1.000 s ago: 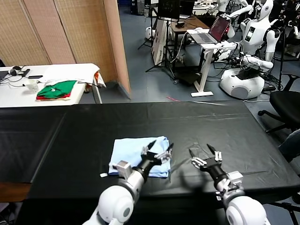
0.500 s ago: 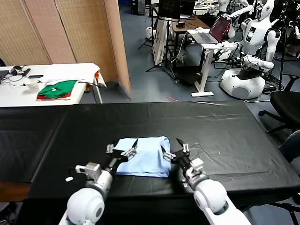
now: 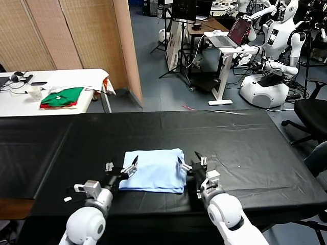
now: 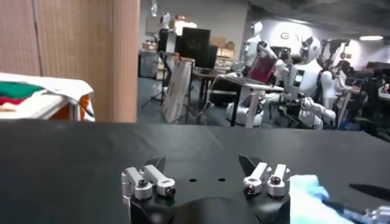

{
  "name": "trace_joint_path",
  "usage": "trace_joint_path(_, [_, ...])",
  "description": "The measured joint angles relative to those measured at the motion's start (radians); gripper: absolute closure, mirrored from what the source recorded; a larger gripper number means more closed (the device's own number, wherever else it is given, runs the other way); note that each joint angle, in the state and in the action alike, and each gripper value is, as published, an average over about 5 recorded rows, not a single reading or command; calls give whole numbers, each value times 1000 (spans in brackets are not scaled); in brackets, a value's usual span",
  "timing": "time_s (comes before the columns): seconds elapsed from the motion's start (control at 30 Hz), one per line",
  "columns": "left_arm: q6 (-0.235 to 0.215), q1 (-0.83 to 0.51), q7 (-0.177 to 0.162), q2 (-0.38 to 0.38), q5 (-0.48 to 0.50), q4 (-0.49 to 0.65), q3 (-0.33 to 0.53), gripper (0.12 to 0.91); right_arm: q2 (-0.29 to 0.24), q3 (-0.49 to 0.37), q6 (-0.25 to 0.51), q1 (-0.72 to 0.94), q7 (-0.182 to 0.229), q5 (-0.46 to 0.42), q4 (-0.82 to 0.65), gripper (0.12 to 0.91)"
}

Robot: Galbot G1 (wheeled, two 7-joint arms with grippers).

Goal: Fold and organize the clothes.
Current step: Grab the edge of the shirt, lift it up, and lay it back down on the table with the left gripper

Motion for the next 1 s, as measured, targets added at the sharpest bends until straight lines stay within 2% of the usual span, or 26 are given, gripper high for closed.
trace_joint_path(0.23, [-5,6,5,-14,-109,74,-42,123,-35,71,-2,-49,0,33,100,118])
trace_joint_path(0.57, [2,17,6,-18,-180,92,-52,146,-33,83,-7,-56,1,30,131,118])
trace_joint_path(0.67, [6,22,6,-19,-184,90,-52,255,-33,85,-7,-55,1,30,132,118])
trace_joint_path(0.8, [16,27,6,-22,-189,90,-47,509,-31,85,-7,-55,1,28,137,118])
trace_joint_path(0.9, [34,30,2,-27,-227,85,-46,698,-30,85,-4,-55,0,25,138,118])
trace_joint_path(1.0, [56,32,-6,-28,-271,71,-46,834,-28,86,-1,-56,0,19,138,118])
